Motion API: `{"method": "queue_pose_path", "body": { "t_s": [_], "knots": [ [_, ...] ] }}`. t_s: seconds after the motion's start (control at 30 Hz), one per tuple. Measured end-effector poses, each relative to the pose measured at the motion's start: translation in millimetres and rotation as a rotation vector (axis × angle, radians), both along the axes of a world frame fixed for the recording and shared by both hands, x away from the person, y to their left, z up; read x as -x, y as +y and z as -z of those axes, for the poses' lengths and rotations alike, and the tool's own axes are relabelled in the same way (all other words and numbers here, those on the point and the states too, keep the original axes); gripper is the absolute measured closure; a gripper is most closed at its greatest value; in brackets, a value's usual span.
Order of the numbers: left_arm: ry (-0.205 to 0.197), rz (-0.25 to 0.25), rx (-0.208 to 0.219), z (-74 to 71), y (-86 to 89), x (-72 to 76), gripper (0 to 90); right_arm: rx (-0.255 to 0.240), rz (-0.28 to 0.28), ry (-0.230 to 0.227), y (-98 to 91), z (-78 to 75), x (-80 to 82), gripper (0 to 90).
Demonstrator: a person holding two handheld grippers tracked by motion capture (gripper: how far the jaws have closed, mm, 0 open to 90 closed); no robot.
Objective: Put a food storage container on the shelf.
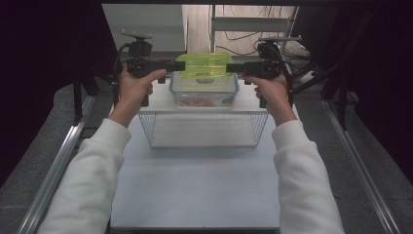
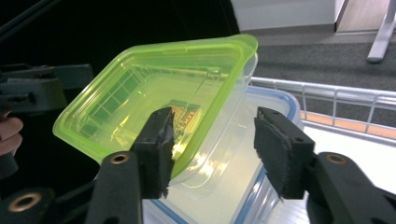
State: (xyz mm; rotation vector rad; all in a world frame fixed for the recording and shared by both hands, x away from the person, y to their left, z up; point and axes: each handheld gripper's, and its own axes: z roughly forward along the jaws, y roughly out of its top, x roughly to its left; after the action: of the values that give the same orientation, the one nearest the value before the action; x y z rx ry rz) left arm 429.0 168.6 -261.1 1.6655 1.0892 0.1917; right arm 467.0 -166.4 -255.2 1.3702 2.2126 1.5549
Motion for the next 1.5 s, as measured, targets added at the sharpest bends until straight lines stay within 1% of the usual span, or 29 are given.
{"method": "queue_pose_path", "body": {
  "t_s": [0.03,0.07,0.13,0.23,0.27,0.3,0.33,0.4,0.43,0.57,0.73,0.77,0.9,1.03,1.1,1.2,1.33,1.4,1.43,1.5],
  "knots": [
    [-0.002,0.000,-0.005,-0.5,0.4,0.7,31.3,-0.013,0.001,-0.006,-1.4,-1.7,1.2,46.4],
    [-0.004,0.002,-0.002,-0.9,0.8,1.6,30.8,-0.019,0.001,-0.012,-2.5,-3.0,2.2,46.4],
    [-0.009,-0.002,0.002,-1.5,1.8,3.3,29.6,-0.020,0.005,-0.030,-5.6,-6.8,5.8,50.9],
    [-0.012,0.000,0.001,-1.6,4.3,5.2,28.9,-0.011,0.020,-0.051,-13.4,-11.6,12.7,62.4],
    [-0.013,-0.002,0.001,-1.6,5.6,6.3,28.7,-0.007,0.028,-0.061,-17.0,-12.4,15.0,68.1],
    [-0.014,-0.003,0.001,-1.8,6.7,7.3,28.5,0.009,0.040,-0.068,-21.5,-13.0,17.9,76.8],
    [-0.013,-0.005,0.003,-2.0,7.3,8.3,28.5,0.024,0.044,-0.067,-24.2,-12.4,19.7,81.8],
    [-0.014,-0.010,0.000,-2.6,9.1,10.4,28.3,0.063,0.046,-0.060,-26.6,-9.7,22.5,88.7],
    [-0.015,-0.011,0.000,-2.8,9.5,10.9,28.2,0.086,0.034,-0.056,-26.1,-6.8,24.1,89.1],
    [-0.020,-0.018,0.002,-4.8,10.4,13.8,27.7,0.111,0.005,-0.052,-18.0,-0.7,27.9,89.3],
    [-0.025,-0.023,-0.001,-6.9,12.7,15.8,27.4,0.163,-0.016,-0.050,-3.2,1.0,30.9,89.3],
    [-0.024,-0.024,-0.002,-7.1,13.5,15.9,27.4,0.180,-0.024,-0.056,0.1,1.3,31.6,89.3],
    [-0.022,-0.026,-0.004,-6.8,16.0,16.7,27.2,0.205,-0.036,-0.065,8.8,1.0,33.2,89.3],
    [-0.026,-0.026,-0.005,-7.1,17.3,18.1,27.1,0.224,-0.038,-0.065,11.9,0.5,33.1,89.3],
    [-0.026,-0.027,-0.005,-7.4,18.2,17.9,27.1,0.222,-0.051,-0.068,13.0,0.1,34.0,89.3],
    [-0.025,-0.028,-0.008,-7.2,18.2,18.2,27.0,0.236,-0.059,-0.072,15.7,0.4,35.4,89.3],
    [-0.026,-0.030,-0.016,-7.5,18.0,19.3,26.8,0.230,-0.068,-0.075,15.8,1.2,35.7,89.3],
    [-0.028,-0.031,-0.016,-7.6,18.2,19.8,26.8,0.238,-0.062,-0.073,16.3,1.5,35.5,89.3],
    [-0.027,-0.031,-0.019,-7.8,18.4,20.2,26.8,0.248,-0.058,-0.065,16.1,2.0,34.8,89.3],
    [-0.028,-0.030,-0.021,-7.2,18.5,20.9,26.8,0.258,-0.040,-0.062,14.0,2.1,34.1,89.3]
  ]
}}
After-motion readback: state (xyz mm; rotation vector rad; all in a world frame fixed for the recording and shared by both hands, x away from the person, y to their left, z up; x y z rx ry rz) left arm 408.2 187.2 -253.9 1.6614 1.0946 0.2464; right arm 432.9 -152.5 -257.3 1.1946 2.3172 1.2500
